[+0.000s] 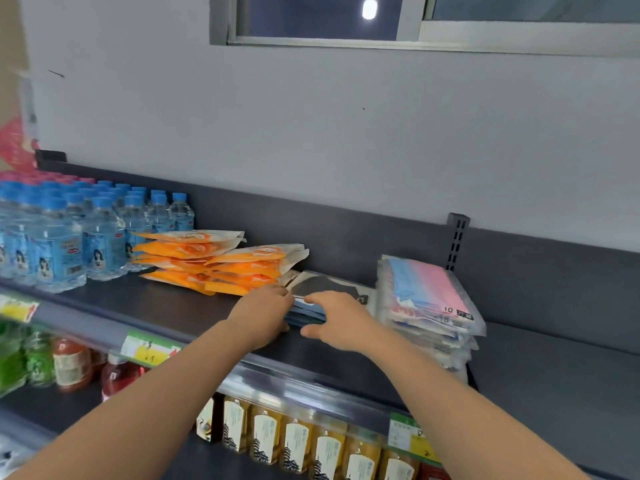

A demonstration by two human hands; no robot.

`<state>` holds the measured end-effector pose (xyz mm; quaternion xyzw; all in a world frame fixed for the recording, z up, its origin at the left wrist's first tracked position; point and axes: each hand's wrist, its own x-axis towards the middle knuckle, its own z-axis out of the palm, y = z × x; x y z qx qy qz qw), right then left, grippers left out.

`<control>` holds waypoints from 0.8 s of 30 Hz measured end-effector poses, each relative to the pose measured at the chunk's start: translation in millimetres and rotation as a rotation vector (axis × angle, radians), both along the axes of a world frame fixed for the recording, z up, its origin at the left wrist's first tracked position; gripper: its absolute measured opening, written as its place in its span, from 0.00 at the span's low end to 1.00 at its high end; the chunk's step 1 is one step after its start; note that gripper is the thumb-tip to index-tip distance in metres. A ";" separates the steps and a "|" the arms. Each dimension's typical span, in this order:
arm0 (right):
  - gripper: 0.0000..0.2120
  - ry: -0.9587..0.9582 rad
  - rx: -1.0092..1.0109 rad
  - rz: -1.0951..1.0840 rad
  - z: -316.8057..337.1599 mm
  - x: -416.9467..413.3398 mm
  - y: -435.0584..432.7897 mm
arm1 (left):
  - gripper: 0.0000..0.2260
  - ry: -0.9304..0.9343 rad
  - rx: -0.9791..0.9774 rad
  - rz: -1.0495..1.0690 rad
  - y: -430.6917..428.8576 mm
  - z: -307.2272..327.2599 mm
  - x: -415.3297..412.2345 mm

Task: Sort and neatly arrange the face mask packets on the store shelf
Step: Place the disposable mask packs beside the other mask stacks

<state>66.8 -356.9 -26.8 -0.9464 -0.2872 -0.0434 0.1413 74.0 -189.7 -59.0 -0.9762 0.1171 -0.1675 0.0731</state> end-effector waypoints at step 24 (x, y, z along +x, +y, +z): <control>0.16 -0.187 -0.132 -0.411 -27.3 30.4 10.1 | 0.13 -0.140 0.171 -0.174 16.1 1.3 28.9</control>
